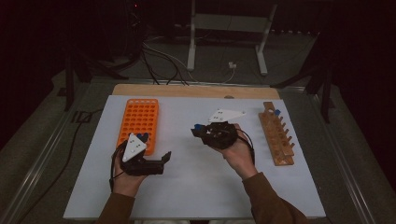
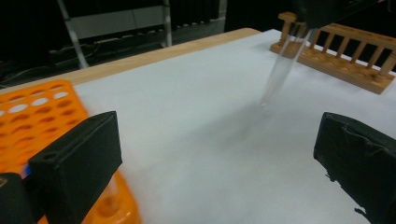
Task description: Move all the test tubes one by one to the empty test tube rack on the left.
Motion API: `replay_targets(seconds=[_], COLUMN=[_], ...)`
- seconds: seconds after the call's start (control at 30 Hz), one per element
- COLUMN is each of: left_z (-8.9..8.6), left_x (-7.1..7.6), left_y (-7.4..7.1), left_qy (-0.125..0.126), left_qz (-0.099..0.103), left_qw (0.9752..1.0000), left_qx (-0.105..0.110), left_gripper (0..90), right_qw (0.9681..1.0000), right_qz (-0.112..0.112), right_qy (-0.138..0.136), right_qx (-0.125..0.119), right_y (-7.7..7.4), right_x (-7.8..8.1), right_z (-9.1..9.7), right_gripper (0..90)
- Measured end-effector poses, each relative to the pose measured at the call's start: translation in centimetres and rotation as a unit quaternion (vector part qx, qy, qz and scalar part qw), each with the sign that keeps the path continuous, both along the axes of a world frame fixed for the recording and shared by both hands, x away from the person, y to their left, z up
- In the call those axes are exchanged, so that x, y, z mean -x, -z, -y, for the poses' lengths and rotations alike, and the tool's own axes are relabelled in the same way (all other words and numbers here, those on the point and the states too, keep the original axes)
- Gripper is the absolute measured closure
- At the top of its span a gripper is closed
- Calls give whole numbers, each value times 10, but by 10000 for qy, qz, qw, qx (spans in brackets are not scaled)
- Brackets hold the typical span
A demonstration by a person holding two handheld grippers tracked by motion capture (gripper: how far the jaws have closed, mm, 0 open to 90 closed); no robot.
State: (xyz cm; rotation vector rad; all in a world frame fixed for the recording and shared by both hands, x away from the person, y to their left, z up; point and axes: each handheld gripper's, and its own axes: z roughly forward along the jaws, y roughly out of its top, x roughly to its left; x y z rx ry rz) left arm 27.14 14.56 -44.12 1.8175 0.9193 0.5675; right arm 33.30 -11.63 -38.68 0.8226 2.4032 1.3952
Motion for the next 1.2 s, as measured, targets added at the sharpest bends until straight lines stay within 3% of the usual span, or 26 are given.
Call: replay_targets(seconds=[0.3,0.53,0.8,1.2], left_z=[22,33,39,40], left_x=[-4,-5,-5,-3], left_y=[0,1,1,1], left_qy=[215,296,308,330], left_qz=[11,82,115,257], left_qw=[9997,9995,9993,9989], left_qx=[-110,-61,-189,-224], left_gripper=[81,309,631,759], right_qw=[9996,9991,9988,9985], right_qz=[-114,-125,-139,-205], right_qy=[-248,-395,-475,-509], right_qx=[-57,2,8,17], right_y=[4,5,5,7], right_x=[6,10,12,12], right_z=[-21,-33,-38,-39], right_gripper=[760,760,760,760])
